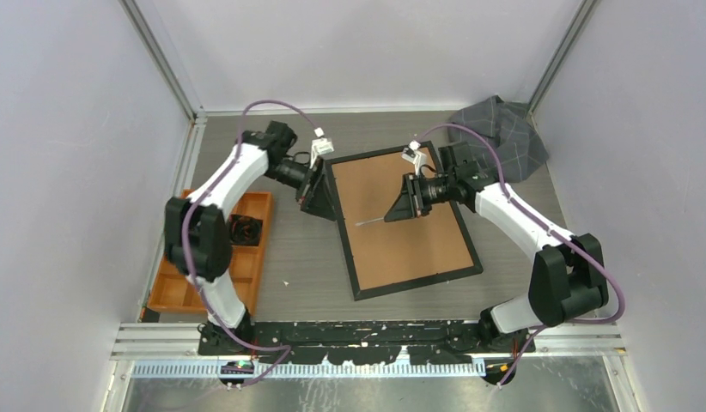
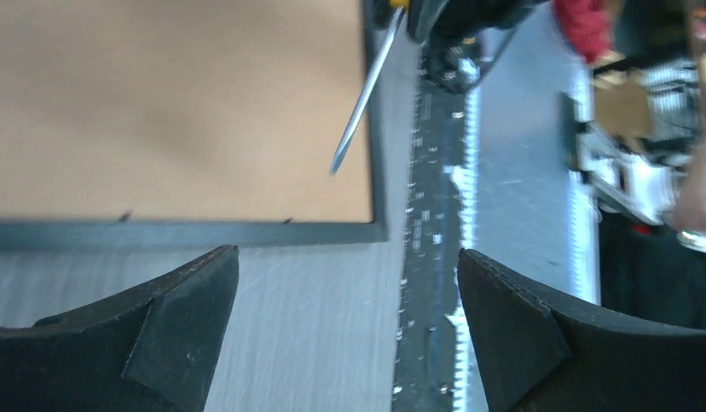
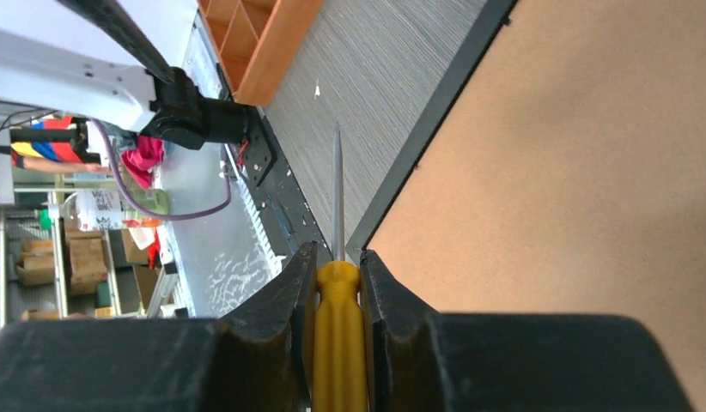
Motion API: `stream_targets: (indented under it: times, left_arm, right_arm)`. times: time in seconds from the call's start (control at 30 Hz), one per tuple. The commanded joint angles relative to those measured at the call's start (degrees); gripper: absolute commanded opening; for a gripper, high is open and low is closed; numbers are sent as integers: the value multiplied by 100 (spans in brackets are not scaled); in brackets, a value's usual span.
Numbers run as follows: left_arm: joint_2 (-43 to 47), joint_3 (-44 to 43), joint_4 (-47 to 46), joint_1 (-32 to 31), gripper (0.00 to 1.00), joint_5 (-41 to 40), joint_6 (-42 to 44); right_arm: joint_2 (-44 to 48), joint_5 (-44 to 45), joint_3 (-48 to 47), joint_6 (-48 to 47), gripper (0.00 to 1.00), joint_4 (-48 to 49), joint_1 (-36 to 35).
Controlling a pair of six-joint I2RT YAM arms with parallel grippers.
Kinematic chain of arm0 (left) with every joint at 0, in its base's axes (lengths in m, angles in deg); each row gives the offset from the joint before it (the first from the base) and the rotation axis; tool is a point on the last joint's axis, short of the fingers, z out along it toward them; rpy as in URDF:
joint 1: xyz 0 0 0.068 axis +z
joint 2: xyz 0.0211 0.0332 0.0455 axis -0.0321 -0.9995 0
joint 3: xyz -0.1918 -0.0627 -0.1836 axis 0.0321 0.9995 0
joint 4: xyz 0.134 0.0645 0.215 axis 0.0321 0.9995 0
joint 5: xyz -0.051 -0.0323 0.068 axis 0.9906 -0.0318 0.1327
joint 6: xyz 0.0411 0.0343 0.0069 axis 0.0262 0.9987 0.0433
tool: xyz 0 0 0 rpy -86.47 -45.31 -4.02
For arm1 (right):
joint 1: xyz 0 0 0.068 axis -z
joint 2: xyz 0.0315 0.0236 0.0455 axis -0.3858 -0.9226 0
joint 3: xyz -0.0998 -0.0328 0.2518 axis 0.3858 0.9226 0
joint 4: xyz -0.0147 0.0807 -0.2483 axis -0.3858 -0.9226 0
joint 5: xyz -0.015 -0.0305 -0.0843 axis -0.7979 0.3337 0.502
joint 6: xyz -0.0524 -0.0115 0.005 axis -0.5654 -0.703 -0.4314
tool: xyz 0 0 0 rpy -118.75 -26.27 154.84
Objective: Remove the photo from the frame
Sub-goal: Adjust the screwdriver, then release the photo frame item from the photo frame.
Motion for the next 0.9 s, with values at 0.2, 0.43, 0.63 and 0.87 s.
stream_targets:
  times: [0.2,0.43,0.63,0.87]
  left_arm:
    - [1432,2863,-4647,-16,100,-1685,-2801]
    - [1252,3639,-5839,-203,100,-1359,-3246]
    - [1230,3992,-6505,-296,100,-1366,-3540]
    - [1003,4011,-6597,-297,100,-1156,-3616]
  right_arm:
    - [-960,314,323,278,1,-52,-172]
    - [-1165,624,341,-26,1,-301,-634]
    - [-1265,729,295,14,1,-193,-636]
    - [-1389,781,118,-91,1,-209,-627]
